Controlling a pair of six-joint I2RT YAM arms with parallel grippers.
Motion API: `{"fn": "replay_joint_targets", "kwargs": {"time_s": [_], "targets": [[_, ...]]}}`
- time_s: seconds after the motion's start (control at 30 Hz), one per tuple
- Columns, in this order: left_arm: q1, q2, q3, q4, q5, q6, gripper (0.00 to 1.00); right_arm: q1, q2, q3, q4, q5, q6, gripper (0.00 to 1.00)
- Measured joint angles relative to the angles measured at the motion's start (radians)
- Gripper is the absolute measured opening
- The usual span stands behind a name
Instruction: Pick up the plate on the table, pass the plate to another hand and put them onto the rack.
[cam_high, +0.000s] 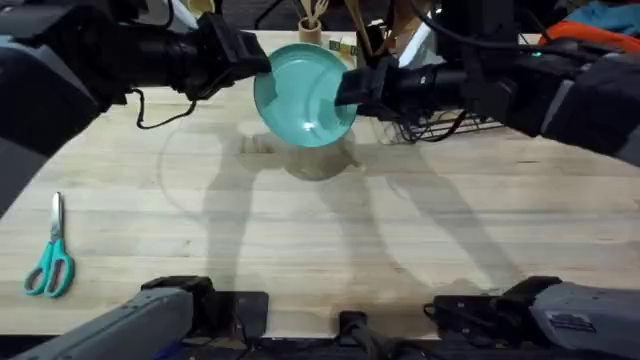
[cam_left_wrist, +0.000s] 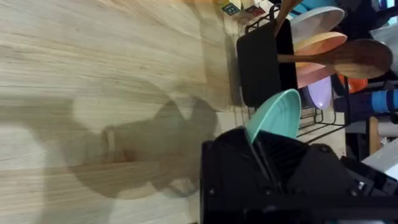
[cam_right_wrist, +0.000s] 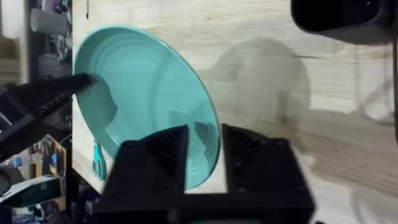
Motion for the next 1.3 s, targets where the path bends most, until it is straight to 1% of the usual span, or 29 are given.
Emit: {"fn": "replay_joint_targets", "kwargs": {"time_s": [0.1,0.17,0.53,0.6,0.63,0.7,0.77,0.8,0.87,1.13,1.23,1.3], "targets": [[0.003,0.0,0.0,0.001,-0.004,0.0,0.04,-0.001,0.0,0.0,-0.005,0.005,0.001,0.123],[0.006,0.0,0.0,0.001,-0.01,0.0,0.04,-0.001,0.0,0.0,-0.005,0.007,0.001,0.041],[0.006,0.0,0.0,0.0,-0.012,0.0,0.051,-0.001,0.0,0.0,-0.002,0.006,0.001,0.031],[0.006,0.0,0.0,0.001,-0.011,-0.001,0.164,-0.001,0.0,0.0,-0.001,0.006,0.001,0.031],[0.006,0.0,0.0,0.0,-0.008,-0.003,0.282,-0.001,0.0,0.0,0.0,0.005,0.001,0.031],[0.004,0.0,0.0,0.001,-0.002,-0.005,0.562,-0.001,0.0,0.0,0.0,0.011,0.0,0.03],[0.004,0.0,0.0,0.001,0.003,-0.007,0.871,0.0,0.0,0.0,-0.004,0.026,0.0,0.03],[0.004,0.0,0.0,0.0,0.006,-0.011,0.962,0.0,0.0,0.0,-0.004,0.031,0.0,0.03],[0.004,0.0,0.0,0.0,0.009,-0.011,0.991,0.0,0.0,0.0,-0.004,0.038,0.0,0.03],[0.005,0.0,0.0,0.011,0.015,-0.011,0.994,-0.002,0.0,0.0,-0.003,0.064,-0.01,0.03],[0.005,0.0,0.0,0.042,0.015,-0.011,0.994,-0.008,0.0,0.0,0.002,0.072,-0.062,0.03],[0.005,-0.001,0.0,0.076,0.015,-0.011,0.995,-0.012,0.0,0.0,0.002,0.077,-0.125,0.03]]}}
